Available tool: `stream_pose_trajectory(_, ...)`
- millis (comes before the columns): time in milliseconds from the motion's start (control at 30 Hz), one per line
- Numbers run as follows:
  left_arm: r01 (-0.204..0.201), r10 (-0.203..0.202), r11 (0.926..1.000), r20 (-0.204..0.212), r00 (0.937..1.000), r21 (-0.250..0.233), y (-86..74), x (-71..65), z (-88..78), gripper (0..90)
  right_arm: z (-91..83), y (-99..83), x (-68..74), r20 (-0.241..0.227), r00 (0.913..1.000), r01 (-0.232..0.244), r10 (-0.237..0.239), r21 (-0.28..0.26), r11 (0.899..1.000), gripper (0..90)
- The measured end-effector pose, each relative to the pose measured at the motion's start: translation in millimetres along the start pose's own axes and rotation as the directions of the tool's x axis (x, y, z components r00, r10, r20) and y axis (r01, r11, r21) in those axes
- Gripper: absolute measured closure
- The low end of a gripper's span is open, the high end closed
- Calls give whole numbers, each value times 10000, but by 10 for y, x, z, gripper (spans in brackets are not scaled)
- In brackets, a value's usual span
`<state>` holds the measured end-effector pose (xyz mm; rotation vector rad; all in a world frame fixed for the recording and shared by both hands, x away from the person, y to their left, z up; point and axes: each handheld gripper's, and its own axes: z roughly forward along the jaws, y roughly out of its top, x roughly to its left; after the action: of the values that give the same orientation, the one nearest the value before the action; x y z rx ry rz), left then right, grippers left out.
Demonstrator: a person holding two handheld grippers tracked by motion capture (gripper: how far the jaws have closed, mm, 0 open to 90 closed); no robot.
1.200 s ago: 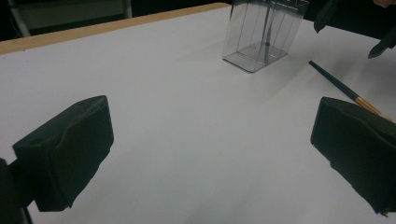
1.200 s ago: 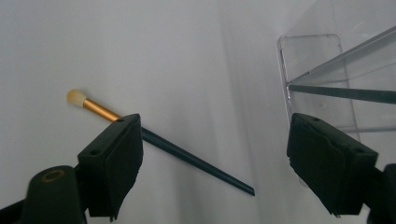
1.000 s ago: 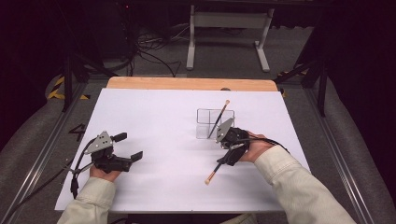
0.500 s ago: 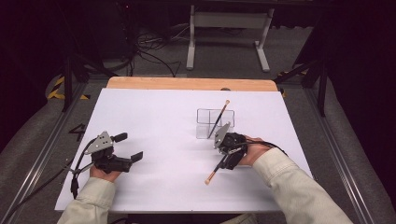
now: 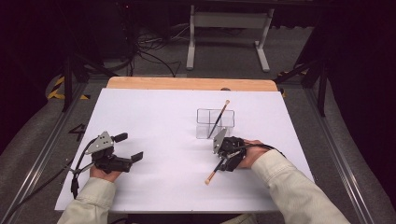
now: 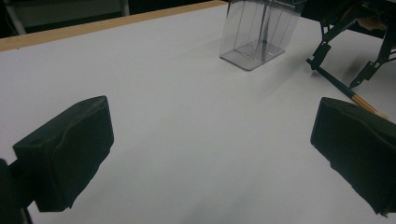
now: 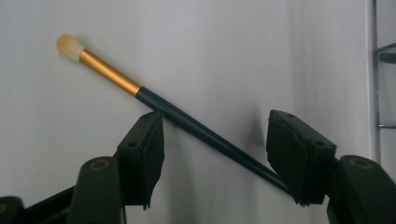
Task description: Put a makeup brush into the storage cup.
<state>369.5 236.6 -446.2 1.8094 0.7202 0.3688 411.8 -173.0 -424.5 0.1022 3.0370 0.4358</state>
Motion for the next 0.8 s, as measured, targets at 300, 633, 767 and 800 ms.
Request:
stream_pose_trajectory(300,55,-55,10000,20,10000,10,-1,0,1,0,-2,11,22,-200,9994,293,-291,98,9995,489)
stream_pose_trajectory(633,80,-80,10000,26,10000,37,-2,5,0,0,-3,52,45,-444,9981,449,-432,387,9982,595)
stream_pose_trajectory(767,91,-91,9999,33,10000,43,-2,7,1,0,-3,65,51,-558,9971,551,-525,458,9974,634)
stream_pose_trajectory(800,115,-115,9999,33,9999,59,-3,10,0,0,-1,69,52,-586,9969,548,-520,476,9974,646)
